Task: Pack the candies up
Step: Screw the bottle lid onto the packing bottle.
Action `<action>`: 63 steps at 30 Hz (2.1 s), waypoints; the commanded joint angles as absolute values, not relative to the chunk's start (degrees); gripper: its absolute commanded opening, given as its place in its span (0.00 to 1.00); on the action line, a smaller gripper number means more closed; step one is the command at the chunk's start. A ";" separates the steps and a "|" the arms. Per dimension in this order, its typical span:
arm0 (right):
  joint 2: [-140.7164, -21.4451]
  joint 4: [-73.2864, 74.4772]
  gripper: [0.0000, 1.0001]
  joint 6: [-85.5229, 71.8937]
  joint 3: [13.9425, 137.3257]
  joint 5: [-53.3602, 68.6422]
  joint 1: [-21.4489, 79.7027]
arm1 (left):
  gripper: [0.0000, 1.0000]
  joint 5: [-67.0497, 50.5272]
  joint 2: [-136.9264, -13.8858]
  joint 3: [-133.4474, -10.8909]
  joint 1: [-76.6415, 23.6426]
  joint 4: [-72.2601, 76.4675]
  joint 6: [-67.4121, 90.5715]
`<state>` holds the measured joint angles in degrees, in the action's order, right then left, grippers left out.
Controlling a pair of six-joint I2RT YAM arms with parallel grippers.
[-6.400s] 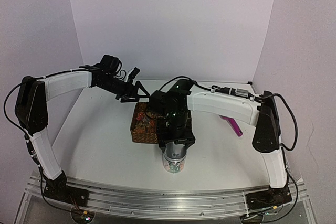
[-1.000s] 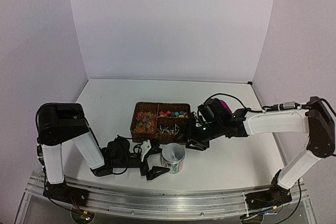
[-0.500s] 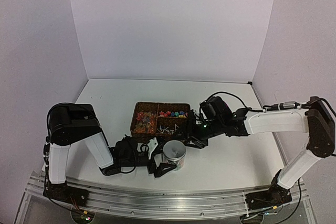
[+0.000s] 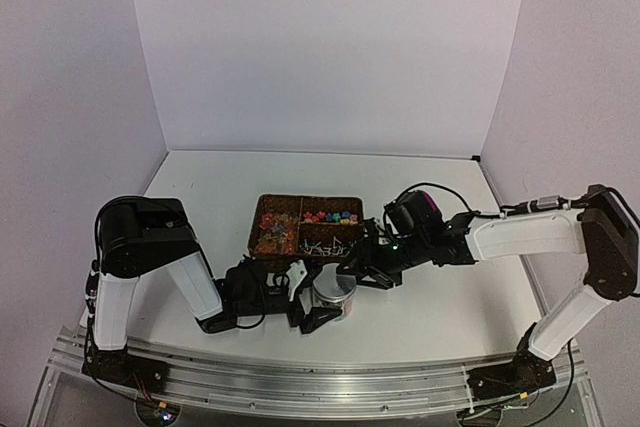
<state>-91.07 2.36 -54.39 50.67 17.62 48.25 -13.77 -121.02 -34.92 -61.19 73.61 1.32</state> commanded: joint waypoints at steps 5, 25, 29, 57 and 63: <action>-90.13 1.60 0.52 -57.02 47.65 20.69 48.60 | 0.94 -18.12 -120.85 -35.38 -61.70 77.34 -3.93; -85.63 17.98 0.58 -50.37 58.79 11.52 46.49 | 0.80 -21.42 -119.20 -32.83 -61.94 73.86 -3.32; -86.88 18.43 0.43 -49.17 60.16 12.38 47.41 | 0.80 -21.45 -118.84 -32.30 -61.96 73.65 -3.20; -89.18 18.89 0.08 -52.72 54.95 11.92 53.98 | 0.79 -17.53 -119.85 -34.28 -61.96 72.64 -2.10; -85.72 20.04 0.09 -58.03 52.44 11.10 56.73 | 0.77 -15.34 -119.95 -34.47 -61.96 71.98 -1.98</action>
